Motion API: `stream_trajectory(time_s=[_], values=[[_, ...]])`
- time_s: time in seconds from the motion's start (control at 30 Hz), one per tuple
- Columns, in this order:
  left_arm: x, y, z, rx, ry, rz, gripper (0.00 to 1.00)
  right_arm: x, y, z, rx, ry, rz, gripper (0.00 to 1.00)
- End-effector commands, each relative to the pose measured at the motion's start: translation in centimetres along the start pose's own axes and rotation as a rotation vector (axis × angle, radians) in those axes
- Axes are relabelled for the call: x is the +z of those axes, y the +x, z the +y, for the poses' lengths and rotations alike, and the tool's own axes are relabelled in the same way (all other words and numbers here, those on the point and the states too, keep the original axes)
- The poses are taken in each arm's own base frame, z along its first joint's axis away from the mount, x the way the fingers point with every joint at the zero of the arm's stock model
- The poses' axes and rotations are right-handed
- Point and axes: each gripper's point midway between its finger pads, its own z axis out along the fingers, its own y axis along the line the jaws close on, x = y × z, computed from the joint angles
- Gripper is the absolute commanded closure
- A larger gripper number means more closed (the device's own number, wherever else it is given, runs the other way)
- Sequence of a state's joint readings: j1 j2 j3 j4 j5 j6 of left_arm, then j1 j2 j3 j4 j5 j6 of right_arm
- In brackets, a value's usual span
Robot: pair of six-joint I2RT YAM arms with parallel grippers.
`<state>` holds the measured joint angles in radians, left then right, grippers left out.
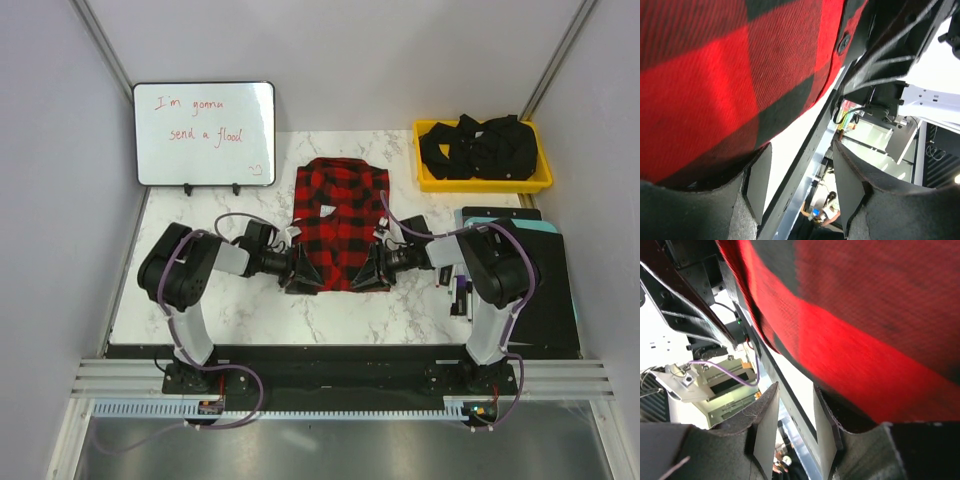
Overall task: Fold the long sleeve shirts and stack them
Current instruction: Fold the shirt
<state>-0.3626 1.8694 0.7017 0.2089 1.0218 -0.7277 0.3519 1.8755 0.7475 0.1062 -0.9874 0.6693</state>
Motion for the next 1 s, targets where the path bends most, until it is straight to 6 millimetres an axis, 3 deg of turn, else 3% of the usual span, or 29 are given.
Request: stream_trajectory(time_s=[0.0,0.03,0.1,0.17,0.2,0.27,0.3,0.37,0.4,0.43,0.47,0.5,0.57,0.6,0.67,0.7,0.77,0.9,0.97], values=[[-1.1,0.5,-0.1,-0.007,0.011,-0.034,0.39,-1.5,2.4,-4.2,-0.017,0.138,0.044,0.58],[-1.8,0.5,-1.6,0.049,0.045,-0.041,0.39,-1.9,3.4,-3.8,-0.015,0.139,0.087,0.58],[-3.0,1.4,-3.3,0.191,0.062,-0.025,0.39,-2.8,2.9,-1.3,-0.157,0.094,0.11,0.58],[-5.1,1.0,-7.3,0.432,0.081,-0.079,0.39,-3.7,2.6,0.6,-0.199,0.074,0.109,0.59],[-5.7,1.5,-6.7,0.552,0.008,-0.075,0.39,-4.3,1.0,2.8,-0.278,0.05,0.068,0.58],[-7.5,0.7,-9.3,0.821,-0.063,-0.151,0.4,-4.9,-1.8,5.6,-0.377,0.041,0.004,0.58],[-7.7,-0.1,-8.4,1.043,-0.192,-0.168,0.41,-4.9,-2.6,6.3,-0.407,0.038,-0.012,0.58],[-8.0,0.2,-7.5,1.266,-0.329,-0.175,0.42,-4.9,-5.6,8.1,-0.492,0.059,-0.069,0.58],[-7.4,-0.1,-6.9,1.451,-0.424,-0.158,0.43,-4.2,-6.4,7.9,-0.492,0.061,-0.063,0.58],[-7.0,-0.6,-7.7,1.572,-0.442,-0.203,0.43,-3.8,-7.1,8.1,-0.512,0.065,-0.064,0.58],[-6.4,0.0,-6.0,1.645,-0.479,-0.187,0.43,-3.6,-8.8,8.9,-0.558,0.079,-0.088,0.58],[-5.6,0.3,-6.1,1.778,-0.525,-0.18,0.42,-2.2,-9.3,8.2,-0.568,0.088,-0.063,0.58],[-4.4,0.5,-6.0,1.895,-0.536,-0.207,0.42,-1.5,-11.8,9.3,-0.638,0.114,-0.094,0.59],[-3.7,0.6,-5.8,1.958,-0.56,-0.195,0.42,-0.3,-12.5,8.3,-0.624,0.121,-0.076,0.59],[-2.9,0.4,-6.2,2.024,-0.563,-0.228,0.42,0.0,-14.9,9.6,-0.668,0.121,-0.108,0.6],[-2.5,0.3,-6.2,2.054,-0.576,-0.228,0.42,0.7,-15.9,8.7,-0.675,0.144,-0.108,0.6],[-1.7,0.1,-6.0,2.079,-0.578,-0.24,0.43,1.0,-17.3,9.3,-0.71,0.147,-0.122,0.61],[0.0,1.6,-5.1,2.194,-0.556,-0.205,0.43,2.7,-17.7,7.3,-0.734,0.176,-0.085,0.62],[0.7,2.4,-3.5,2.22,-0.562,-0.154,0.43,3.3,-17.1,5.9,-0.727,0.19,-0.055,0.62]])
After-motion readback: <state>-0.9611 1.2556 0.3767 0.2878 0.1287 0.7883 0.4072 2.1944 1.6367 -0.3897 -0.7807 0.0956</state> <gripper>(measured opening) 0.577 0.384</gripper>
